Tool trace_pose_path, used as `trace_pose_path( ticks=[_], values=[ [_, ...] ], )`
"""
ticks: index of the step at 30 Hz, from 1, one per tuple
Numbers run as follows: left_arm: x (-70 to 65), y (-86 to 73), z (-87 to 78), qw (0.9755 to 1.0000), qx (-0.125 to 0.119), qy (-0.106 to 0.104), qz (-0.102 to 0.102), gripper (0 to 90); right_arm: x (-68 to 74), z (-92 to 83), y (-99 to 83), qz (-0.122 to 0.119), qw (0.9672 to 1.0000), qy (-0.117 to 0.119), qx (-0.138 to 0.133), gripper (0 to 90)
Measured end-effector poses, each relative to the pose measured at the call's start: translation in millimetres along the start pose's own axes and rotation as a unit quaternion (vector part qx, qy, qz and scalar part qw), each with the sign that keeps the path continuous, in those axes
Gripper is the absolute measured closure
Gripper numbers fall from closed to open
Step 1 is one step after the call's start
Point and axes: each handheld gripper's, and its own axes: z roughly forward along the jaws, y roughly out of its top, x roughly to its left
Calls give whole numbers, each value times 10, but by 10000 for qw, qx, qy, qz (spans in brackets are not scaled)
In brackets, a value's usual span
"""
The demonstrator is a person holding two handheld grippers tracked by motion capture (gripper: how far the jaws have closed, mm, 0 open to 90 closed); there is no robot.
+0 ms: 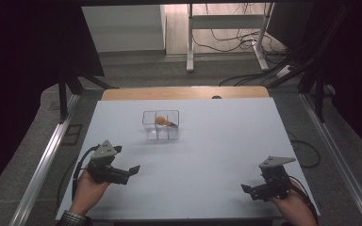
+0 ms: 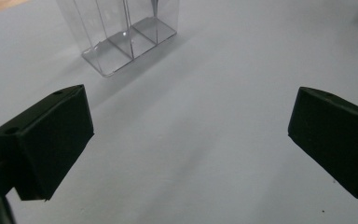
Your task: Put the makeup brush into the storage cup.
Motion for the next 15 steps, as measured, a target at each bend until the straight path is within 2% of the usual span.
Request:
trace_pose_path(
  ticks=[15],
  values=[
    [10,-112,-82,9999,6,98,-32,3,5,5,-1,-15,10000,4,37,0]
  ],
)
